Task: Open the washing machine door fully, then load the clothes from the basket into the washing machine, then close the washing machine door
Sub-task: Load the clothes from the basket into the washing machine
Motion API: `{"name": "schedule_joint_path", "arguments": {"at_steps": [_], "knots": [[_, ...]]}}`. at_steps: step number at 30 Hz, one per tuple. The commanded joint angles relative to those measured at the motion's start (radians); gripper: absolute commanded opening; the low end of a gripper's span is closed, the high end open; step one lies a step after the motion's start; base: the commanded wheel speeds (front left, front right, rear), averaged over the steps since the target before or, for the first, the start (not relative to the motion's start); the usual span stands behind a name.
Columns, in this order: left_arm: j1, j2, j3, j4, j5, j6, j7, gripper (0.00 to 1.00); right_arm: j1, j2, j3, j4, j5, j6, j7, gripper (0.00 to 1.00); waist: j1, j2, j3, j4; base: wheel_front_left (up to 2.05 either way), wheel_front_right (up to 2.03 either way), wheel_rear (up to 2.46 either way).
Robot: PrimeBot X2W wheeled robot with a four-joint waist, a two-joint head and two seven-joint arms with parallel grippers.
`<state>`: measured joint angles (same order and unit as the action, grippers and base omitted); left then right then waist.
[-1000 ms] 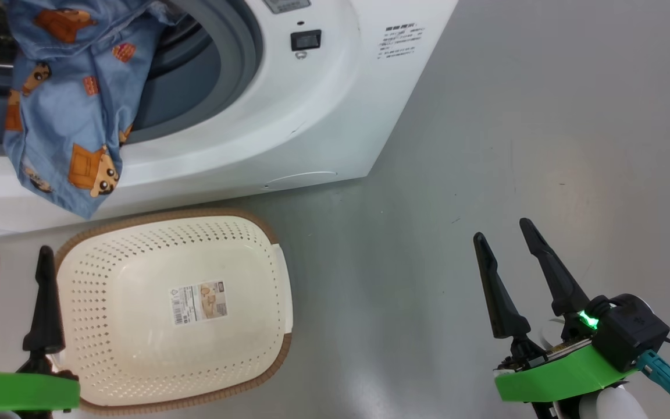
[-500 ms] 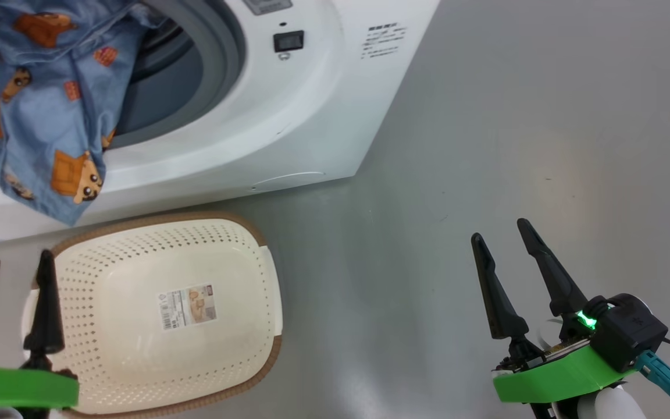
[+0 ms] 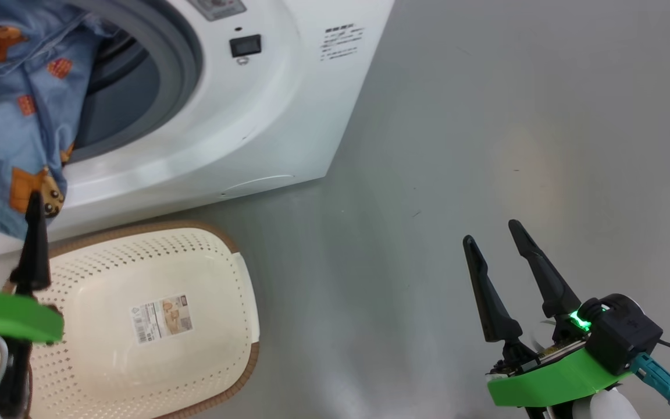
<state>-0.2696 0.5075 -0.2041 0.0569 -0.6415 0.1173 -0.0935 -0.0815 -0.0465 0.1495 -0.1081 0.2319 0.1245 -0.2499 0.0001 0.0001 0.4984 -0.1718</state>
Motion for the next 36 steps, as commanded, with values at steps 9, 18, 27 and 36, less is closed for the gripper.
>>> {"name": "schedule_joint_path", "arguments": {"at_steps": [9, 18, 27, 36], "knots": [[-0.197, 0.056, -0.013, 0.096, 0.02, 0.008, 0.161, 1.0, 0.033, -0.004, 0.032, -0.024, 0.009, 0.006, -0.012, 1.0, -0.0001, -0.0001, -0.014, -0.03, 0.0, 0.0, 0.0], [-0.379, 0.038, -0.088, 0.253, 0.067, 0.014, 0.269, 1.0, 0.043, -0.004, 0.043, -0.022, 0.011, 0.006, -0.012, 1.0, -0.0001, -0.0001, -0.022, -0.047, 0.0, 0.0, 0.0], [-0.482, 0.043, -0.147, 0.441, 0.111, 0.011, 0.35, 1.0, 0.062, -0.004, 0.047, -0.028, 0.023, 0.006, -0.012, 1.0, -0.0001, -0.0001, -0.027, -0.078, 0.0, 0.0, 0.0], [-0.54, 0.053, -0.183, 0.553, 0.151, 0.009, 0.353, 1.0, 0.069, -0.004, 0.051, -0.034, 0.027, 0.006, -0.012, 1.0, -0.0001, -0.0001, -0.02, -0.092, 0.0, 0.0, 0.0]]}}
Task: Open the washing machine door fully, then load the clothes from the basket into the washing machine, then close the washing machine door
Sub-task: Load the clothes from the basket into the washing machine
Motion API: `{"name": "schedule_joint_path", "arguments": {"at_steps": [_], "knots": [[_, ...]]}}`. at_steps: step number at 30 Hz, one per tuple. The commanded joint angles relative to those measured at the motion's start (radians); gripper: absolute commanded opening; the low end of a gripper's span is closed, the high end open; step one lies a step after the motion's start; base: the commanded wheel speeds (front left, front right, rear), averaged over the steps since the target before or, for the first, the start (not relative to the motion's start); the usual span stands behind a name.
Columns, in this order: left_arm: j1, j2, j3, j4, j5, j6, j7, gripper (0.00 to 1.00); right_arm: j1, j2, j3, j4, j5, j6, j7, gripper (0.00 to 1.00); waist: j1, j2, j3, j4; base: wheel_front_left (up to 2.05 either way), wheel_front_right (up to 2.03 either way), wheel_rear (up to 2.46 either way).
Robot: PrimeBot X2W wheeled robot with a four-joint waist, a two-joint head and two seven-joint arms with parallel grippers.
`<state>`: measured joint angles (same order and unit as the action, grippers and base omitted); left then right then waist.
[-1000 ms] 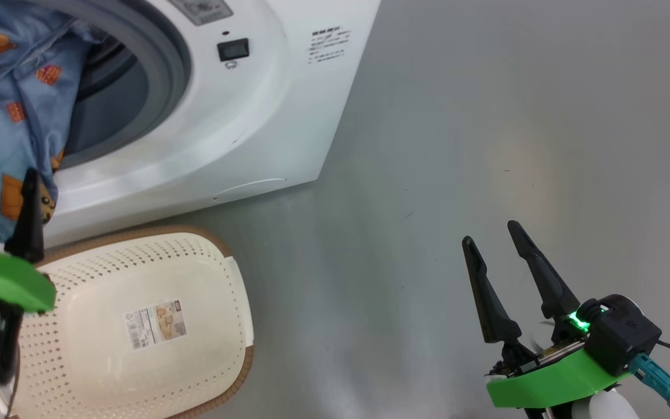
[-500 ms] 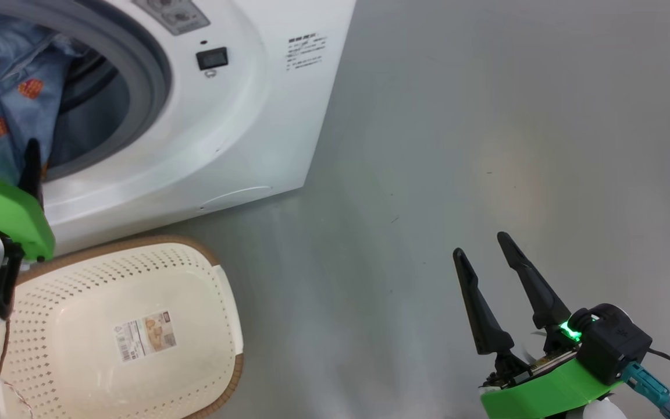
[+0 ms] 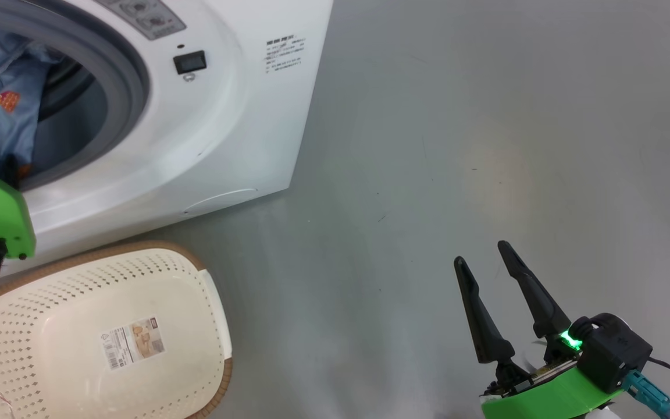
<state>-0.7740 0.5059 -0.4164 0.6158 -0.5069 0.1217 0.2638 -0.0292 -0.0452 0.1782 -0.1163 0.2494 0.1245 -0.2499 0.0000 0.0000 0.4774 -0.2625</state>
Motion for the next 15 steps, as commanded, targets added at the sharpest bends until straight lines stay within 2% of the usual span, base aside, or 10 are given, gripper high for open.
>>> {"name": "schedule_joint_path", "arguments": {"at_steps": [1, 2, 3, 9, 15], "knots": [[-0.041, 0.054, 0.025, 0.006, 0.019, 0.002, -0.007, 0.68, 0.017, -0.005, 0.022, -0.026, 0.01, 0.006, -0.012, 1.0, 0.0, 0.0, 0.001, -0.002, 0.0, 0.0, 0.0], [-0.045, 0.055, 0.02, 0.018, 0.023, -0.001, -0.011, 0.37, 0.018, -0.005, 0.022, -0.026, 0.011, 0.006, -0.012, 1.0, 0.0, 0.0, 0.001, -0.003, 0.0, 0.0, 0.0], [-0.049, 0.054, 0.017, 0.03, 0.026, -0.004, -0.016, 0.01, 0.018, -0.005, 0.022, -0.026, 0.011, 0.006, -0.012, 1.0, 0.0, 0.0, 0.001, -0.005, 0.0, 0.0, 0.0], [-0.074, 0.046, 0.004, 0.078, 0.033, -0.02, -0.057, 0.0, 0.022, -0.005, 0.02, -0.029, 0.012, 0.006, -0.012, 1.0, 0.0, 0.0, 0.003, -0.007, 0.0, 0.0, 0.0], [-0.119, 0.034, 0.045, 0.079, 0.024, -0.002, -0.2, 0.0, 0.024, -0.005, 0.024, -0.032, 0.012, 0.006, -0.012, 1.0, 0.0, 0.0, 0.007, -0.009, 0.0, 0.0, 0.0]]}}
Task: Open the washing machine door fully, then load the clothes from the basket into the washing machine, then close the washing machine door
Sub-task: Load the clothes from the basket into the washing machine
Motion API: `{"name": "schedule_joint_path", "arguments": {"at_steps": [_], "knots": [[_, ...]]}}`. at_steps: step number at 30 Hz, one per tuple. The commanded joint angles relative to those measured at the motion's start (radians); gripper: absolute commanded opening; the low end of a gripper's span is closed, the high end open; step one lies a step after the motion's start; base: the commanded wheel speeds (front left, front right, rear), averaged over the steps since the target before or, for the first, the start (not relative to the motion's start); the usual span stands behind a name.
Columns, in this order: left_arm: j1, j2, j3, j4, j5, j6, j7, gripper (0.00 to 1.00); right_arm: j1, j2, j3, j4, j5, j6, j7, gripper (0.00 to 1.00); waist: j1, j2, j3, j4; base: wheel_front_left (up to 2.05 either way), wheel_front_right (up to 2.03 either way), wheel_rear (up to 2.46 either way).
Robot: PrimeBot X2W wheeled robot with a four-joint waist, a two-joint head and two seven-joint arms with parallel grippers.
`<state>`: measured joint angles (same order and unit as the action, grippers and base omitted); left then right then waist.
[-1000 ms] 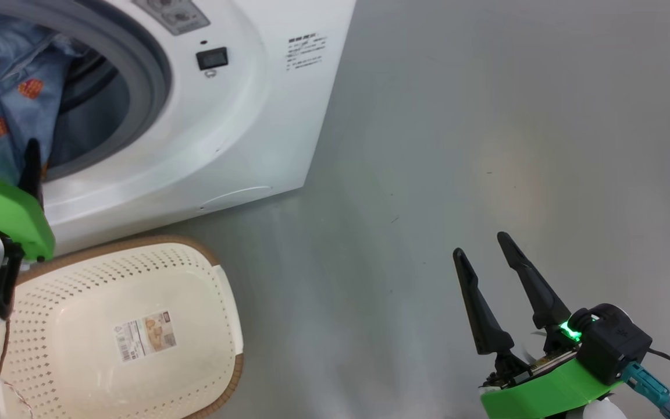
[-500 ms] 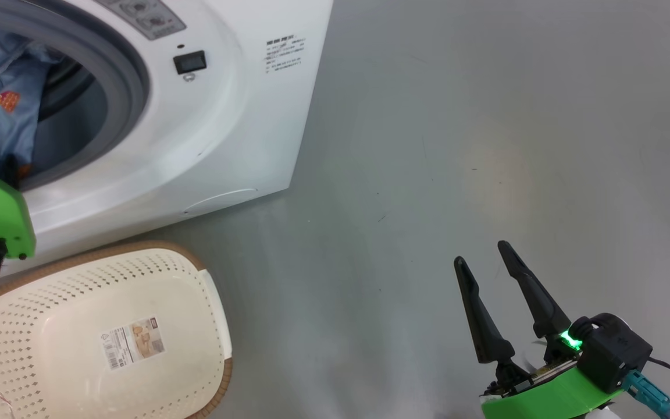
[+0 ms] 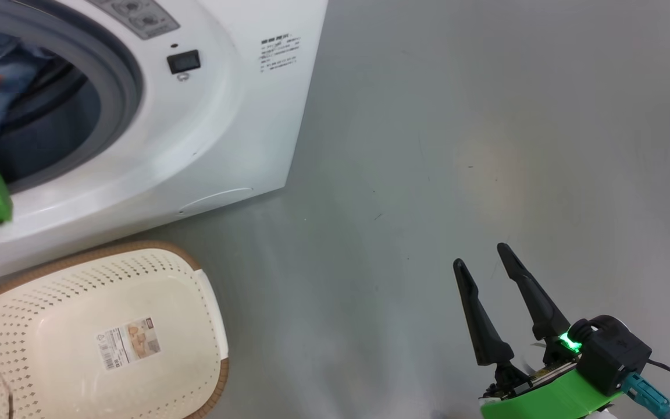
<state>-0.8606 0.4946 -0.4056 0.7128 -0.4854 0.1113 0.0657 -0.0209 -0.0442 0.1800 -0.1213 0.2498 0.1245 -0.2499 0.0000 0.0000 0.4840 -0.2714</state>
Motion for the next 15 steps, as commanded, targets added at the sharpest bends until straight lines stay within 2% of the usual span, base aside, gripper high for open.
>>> {"name": "schedule_joint_path", "arguments": {"at_steps": [1, 10, 15], "knots": [[-0.039, 0.043, 0.041, -0.012, 0.0, 0.01, -0.028, 0.0, 0.016, -0.006, 0.025, -0.027, 0.011, 0.006, -0.012, 1.0, 0.0, 0.0, 0.001, -0.003, 0.0, 0.0, 0.0], [-0.102, 0.049, 0.066, 0.088, -0.013, 0.003, -0.12, 0.0, 0.025, -0.006, 0.063, -0.037, 0.01, 0.006, -0.012, 1.0, 0.0, 0.0, 0.03, -0.065, 0.0, 0.0, 0.0], [-0.173, 0.081, 0.083, 0.109, -0.011, -0.012, -0.179, 0.0, 0.049, -0.006, 0.088, -0.051, 0.025, 0.006, -0.012, 1.0, 0.0, 0.0, 0.057, -0.117, 0.0, 0.0, 0.0]]}}
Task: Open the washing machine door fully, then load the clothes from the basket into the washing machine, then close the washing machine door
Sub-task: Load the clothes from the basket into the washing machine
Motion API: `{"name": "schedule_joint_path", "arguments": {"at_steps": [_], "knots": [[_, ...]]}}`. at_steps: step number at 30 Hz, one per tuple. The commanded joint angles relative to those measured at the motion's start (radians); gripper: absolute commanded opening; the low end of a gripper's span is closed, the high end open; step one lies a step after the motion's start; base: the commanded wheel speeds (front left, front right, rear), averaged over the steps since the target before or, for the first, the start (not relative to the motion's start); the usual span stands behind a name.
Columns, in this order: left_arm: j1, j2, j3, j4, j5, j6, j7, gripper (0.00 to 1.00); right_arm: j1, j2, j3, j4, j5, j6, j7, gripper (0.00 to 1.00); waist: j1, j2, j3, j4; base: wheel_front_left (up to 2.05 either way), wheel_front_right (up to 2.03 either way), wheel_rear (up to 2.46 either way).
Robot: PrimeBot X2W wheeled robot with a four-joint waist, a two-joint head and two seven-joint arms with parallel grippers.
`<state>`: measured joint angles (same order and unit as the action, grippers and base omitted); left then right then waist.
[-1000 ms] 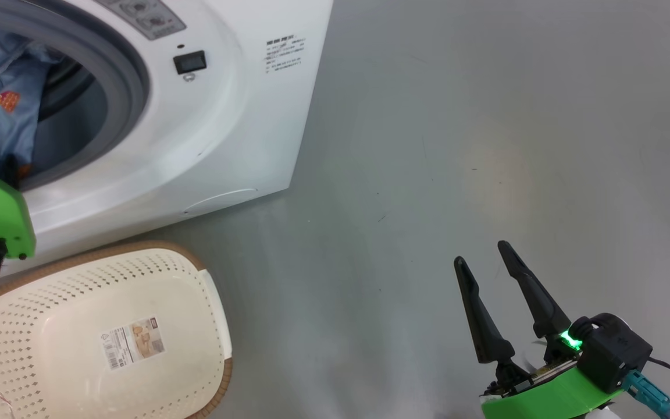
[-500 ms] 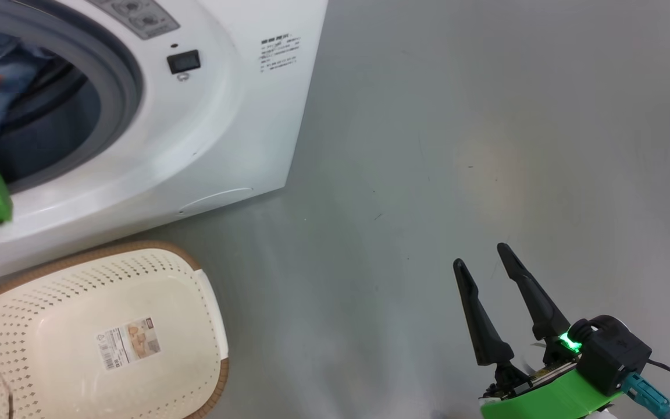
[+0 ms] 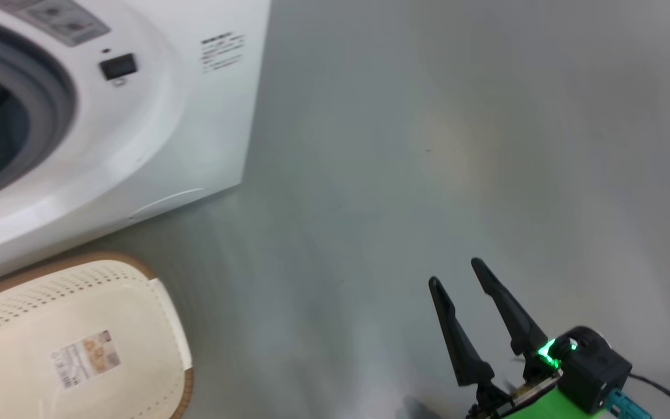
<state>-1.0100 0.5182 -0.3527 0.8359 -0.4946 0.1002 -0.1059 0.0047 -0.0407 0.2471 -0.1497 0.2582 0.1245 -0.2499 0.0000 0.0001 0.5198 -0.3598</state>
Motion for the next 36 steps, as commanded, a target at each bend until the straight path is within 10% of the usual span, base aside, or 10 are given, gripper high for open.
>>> {"name": "schedule_joint_path", "arguments": {"at_steps": [1, 18, 32, 33, 36], "knots": [[-0.038, 0.067, 0.035, -0.009, -0.002, -0.001, -0.016, 0.0, 0.03, -0.009, 0.025, -0.025, 0.018, 0.006, -0.012, 1.0, 0.0, -0.0001, 0.028, -0.039, 0.0, 0.0, 0.0], [-0.225, 0.269, 0.041, 0.062, 0.044, -0.049, -0.047, 0.0, 0.099, -0.009, 0.102, -0.068, 0.026, 0.006, -0.012, 1.0, 0.0, -0.0001, 0.126, -0.172, 0.0, 0.0, 0.0], [-0.305, 0.278, 0.003, 0.133, 0.052, -0.068, 0.074, 0.0, 0.116, -0.009, 0.112, -0.082, 0.046, 0.006, -0.012, 1.0, 0.0, -0.0001, 0.138, -0.192, 0.0, 0.0, 0.0], [-0.303, 0.272, -0.002, 0.144, 0.047, -0.081, 0.104, 0.03, 0.117, -0.009, 0.109, -0.081, 0.047, 0.006, -0.012, 1.0, 0.0, -0.0001, 0.138, -0.189, 0.0, 0.0, 0.0], [-0.31, 0.269, -0.015, 0.156, 0.046, -0.094, 0.146, 0.71, 0.117, -0.009, 0.103, -0.078, 0.048, 0.006, -0.012, 1.0, 0.0, -0.0001, 0.14, -0.181, 0.0, 0.0, 0.0]]}}
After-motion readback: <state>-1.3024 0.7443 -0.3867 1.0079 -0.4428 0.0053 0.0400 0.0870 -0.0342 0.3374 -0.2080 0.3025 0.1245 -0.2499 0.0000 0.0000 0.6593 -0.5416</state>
